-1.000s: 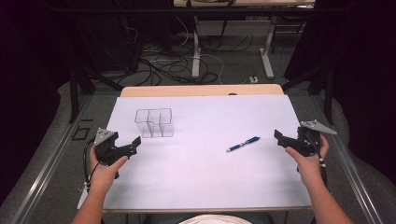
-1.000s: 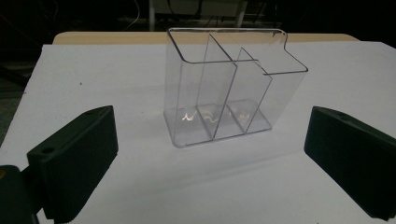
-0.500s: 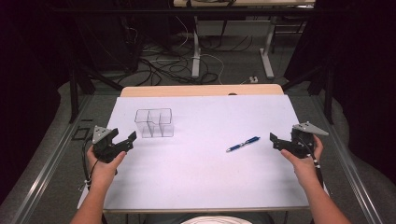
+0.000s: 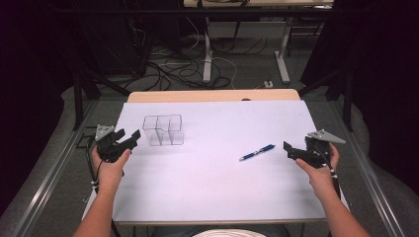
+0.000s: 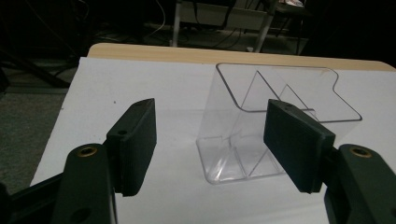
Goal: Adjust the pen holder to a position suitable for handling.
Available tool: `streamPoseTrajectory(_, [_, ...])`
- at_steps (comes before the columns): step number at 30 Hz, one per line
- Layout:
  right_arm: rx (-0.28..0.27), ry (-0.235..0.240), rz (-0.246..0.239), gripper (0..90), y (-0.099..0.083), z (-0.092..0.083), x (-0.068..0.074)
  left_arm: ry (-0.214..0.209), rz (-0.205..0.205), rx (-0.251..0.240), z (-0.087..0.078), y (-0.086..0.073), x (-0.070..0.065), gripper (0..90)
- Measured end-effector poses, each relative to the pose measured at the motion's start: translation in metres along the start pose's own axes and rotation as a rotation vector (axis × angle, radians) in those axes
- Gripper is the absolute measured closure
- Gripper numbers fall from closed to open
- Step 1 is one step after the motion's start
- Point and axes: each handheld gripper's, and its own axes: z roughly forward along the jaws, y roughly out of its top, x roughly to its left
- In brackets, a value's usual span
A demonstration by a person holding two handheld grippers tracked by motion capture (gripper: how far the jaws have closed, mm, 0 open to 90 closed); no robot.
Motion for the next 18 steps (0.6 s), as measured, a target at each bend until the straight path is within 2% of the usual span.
streamPoseTrajectory(3, [-0.001,-0.003,0.003,13.5,0.0,-0.001,0.0,0.005,-0.017,-0.007,0.005,0.004,0.004,37.2])
streamPoseTrajectory(5, [0.0,-0.006,0.007,14.0,0.0,-0.001,0.0,-0.01,-0.04,0.014,0.009,0.006,0.007,38.9])
streamPoseTrajectory(7, [0.0,-0.004,0.009,14.3,-0.001,-0.001,0.0,0.003,-0.054,0.025,0.013,0.008,0.01,38.9])
streamPoseTrajectory(9, [0.002,-0.005,0.007,14.4,-0.001,-0.001,-0.002,0.008,-0.089,0.027,0.018,0.009,0.014,39.8])
streamPoseTrajectory(10, [0.006,-0.003,0.013,14.4,-0.002,0.0,-0.002,0.01,-0.106,0.03,0.02,0.011,0.016,44.8])
streamPoseTrajectory(11, [0.007,-0.002,0.019,14.5,-0.002,0.0,-0.002,0.008,-0.123,0.029,0.022,0.011,0.019,48.7])
streamPoseTrajectory(13, [0.007,0.001,0.02,14.4,-0.002,0.001,-0.002,-0.012,-0.178,0.035,0.026,0.012,0.024,50.9])
streamPoseTrajectory(15, [0.013,0.004,0.02,14.5,-0.002,0.001,-0.001,-0.005,-0.209,0.063,0.032,0.013,0.027,54.3])
streamPoseTrajectory(18, [0.011,0.007,0.018,14.5,-0.002,0.001,-0.001,-0.011,-0.234,0.079,0.036,0.013,0.031,59.5])
